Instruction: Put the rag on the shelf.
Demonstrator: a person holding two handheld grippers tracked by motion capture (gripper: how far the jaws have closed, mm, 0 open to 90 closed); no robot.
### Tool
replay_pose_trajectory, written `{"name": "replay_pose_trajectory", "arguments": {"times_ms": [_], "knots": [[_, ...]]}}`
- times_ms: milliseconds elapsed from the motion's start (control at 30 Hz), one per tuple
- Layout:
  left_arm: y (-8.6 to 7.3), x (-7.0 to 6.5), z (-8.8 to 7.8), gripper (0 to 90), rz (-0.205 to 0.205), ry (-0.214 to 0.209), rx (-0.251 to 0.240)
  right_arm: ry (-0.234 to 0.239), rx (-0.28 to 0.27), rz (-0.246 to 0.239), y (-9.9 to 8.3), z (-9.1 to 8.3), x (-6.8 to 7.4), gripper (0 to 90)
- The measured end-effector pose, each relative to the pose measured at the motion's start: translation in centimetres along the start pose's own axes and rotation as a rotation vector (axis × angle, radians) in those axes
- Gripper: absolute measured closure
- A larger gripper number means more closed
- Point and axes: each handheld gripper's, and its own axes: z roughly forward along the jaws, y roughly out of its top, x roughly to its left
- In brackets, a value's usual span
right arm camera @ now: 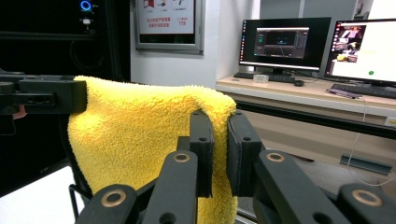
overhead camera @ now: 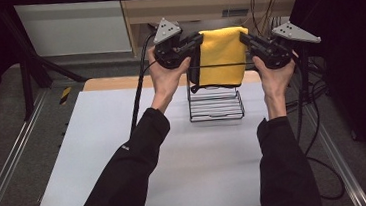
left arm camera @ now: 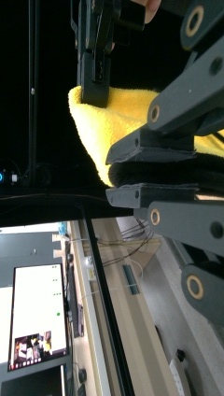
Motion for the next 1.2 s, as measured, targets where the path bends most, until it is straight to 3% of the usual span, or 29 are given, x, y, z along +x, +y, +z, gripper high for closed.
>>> {"name": "replay_pose_trajectory", "arguments": {"times_ms": [567, 733, 867, 1200], "knots": [[-0.5, -1.4, -1.0, 78.4, 0.025, -0.063, 0.089, 0.026, 0.076, -0.044, -0.2, -2.5, 0.7, 82.3], [-0.8, -1.9, -1.6, 78.1, 0.026, -0.091, 0.129, 0.039, 0.091, -0.035, -0.8, -3.2, 1.0, 82.2], [-1.3, -2.3, -1.8, 77.6, 0.031, -0.092, 0.173, 0.056, 0.11, -0.019, -1.5, -3.4, 1.0, 82.1], [-2.2, -2.9, -2.2, 76.4, 0.044, -0.094, 0.226, 0.101, 0.14, 0.016, -3.2, -3.7, 0.7, 82.1]]}}
